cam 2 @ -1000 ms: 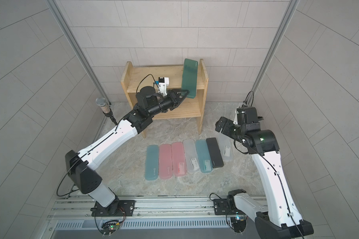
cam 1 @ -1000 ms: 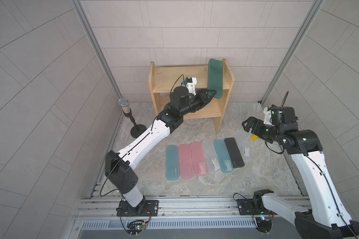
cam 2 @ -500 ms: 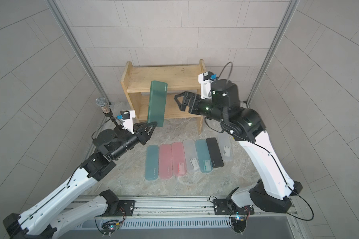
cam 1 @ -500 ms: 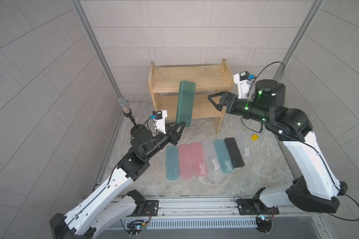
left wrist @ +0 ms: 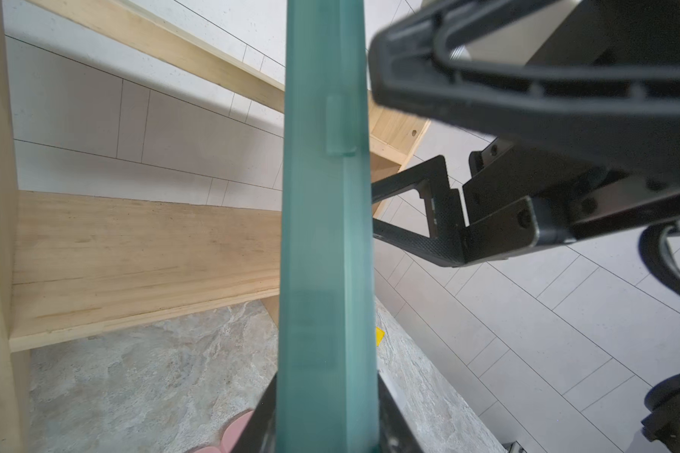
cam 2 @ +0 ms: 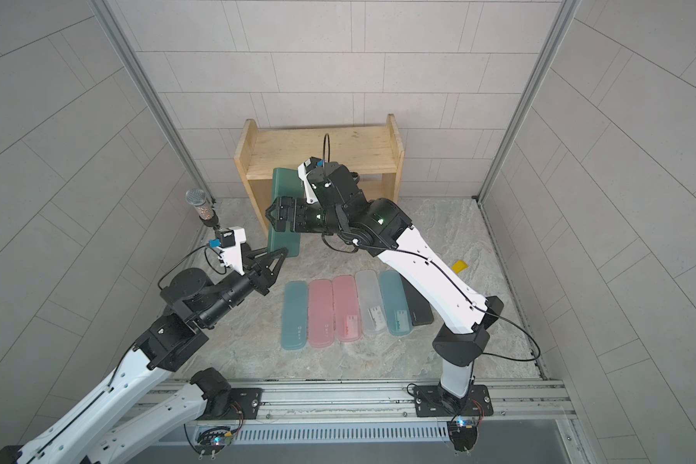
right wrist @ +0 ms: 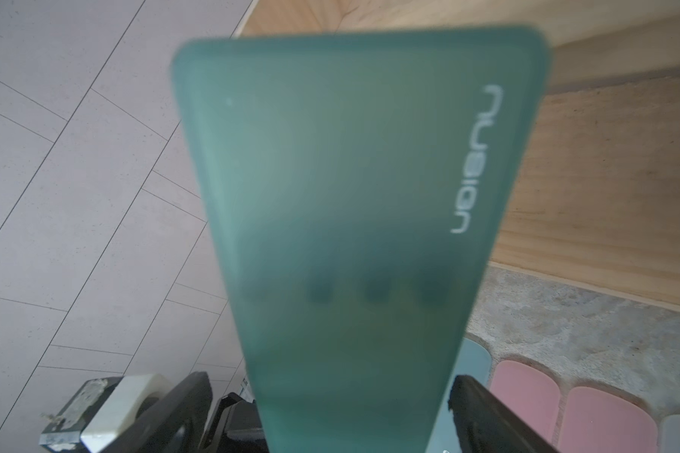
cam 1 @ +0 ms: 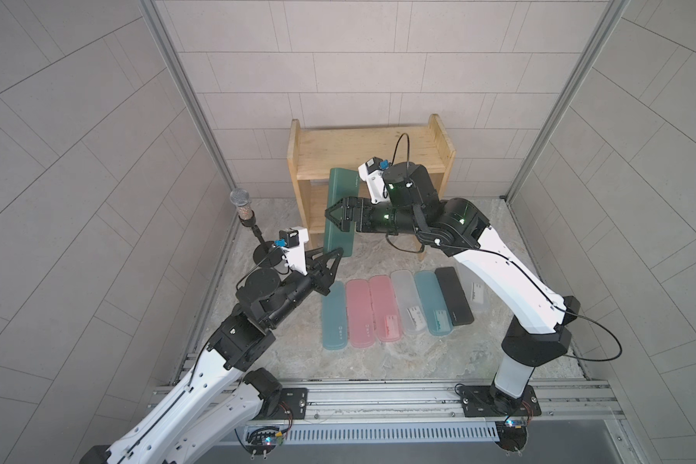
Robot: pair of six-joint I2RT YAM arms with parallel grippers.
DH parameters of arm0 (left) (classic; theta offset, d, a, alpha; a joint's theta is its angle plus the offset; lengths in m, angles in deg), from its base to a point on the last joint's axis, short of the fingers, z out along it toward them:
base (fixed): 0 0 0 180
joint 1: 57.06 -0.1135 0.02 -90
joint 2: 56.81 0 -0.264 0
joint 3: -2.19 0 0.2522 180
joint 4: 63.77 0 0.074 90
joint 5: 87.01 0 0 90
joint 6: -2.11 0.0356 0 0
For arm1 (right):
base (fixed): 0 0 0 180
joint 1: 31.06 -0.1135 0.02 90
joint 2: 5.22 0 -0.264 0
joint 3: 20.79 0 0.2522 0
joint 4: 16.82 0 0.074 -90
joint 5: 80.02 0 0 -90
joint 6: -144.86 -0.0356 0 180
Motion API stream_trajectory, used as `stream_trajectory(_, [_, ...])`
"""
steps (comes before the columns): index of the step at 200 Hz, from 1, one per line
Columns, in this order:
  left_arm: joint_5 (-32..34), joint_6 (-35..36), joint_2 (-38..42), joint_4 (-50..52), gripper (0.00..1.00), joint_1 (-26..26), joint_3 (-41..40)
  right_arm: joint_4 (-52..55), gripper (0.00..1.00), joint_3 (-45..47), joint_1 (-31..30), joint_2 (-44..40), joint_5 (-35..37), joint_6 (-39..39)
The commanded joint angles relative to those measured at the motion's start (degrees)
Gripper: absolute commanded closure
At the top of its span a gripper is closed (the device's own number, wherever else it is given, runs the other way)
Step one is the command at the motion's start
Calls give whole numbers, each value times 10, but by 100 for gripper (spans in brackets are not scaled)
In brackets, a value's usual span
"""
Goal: Remove the pencil cases from the shelf
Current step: Place the pencil case at the center of the board.
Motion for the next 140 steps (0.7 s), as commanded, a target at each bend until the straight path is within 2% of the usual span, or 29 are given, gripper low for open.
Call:
stream_trajectory(1, [-5, 16, 13, -20, 100, 1, -5, -17, 0, -10, -8, 2, 10, -4])
stream_trajectory(14, [-3, 16, 17, -19, 100, 1, -7, -13, 5, -10, -9, 3, 14, -2])
stream_trajectory(38, [-4, 19, 21, -16, 100, 1, -8, -3, 27, -8, -9, 9, 13, 0])
stream_trajectory(55, [-7, 21, 22, -9, 100, 1, -6, 0, 31, -6, -9, 13, 9, -2])
stream_trajectory(74, [-6, 23, 26, -3, 100, 1, -8, 4, 30, -4, -9, 15, 12, 1])
stream_trajectory(88, [-2, 23, 31, 0, 100, 1, -11, 2, 18, -2, -9, 15, 12, 0])
stream_trajectory(104, [2, 24, 34, 2, 100, 1, -13, 0, 10, -2, -9, 15, 13, -2])
stream_trajectory(125, [0, 25, 32, 4, 100, 1, -13, -3, 9, -2, -9, 17, 14, -2])
stream_trajectory(140, [-1, 25, 30, 2, 100, 1, -12, -2, 15, -1, -9, 20, 15, -2])
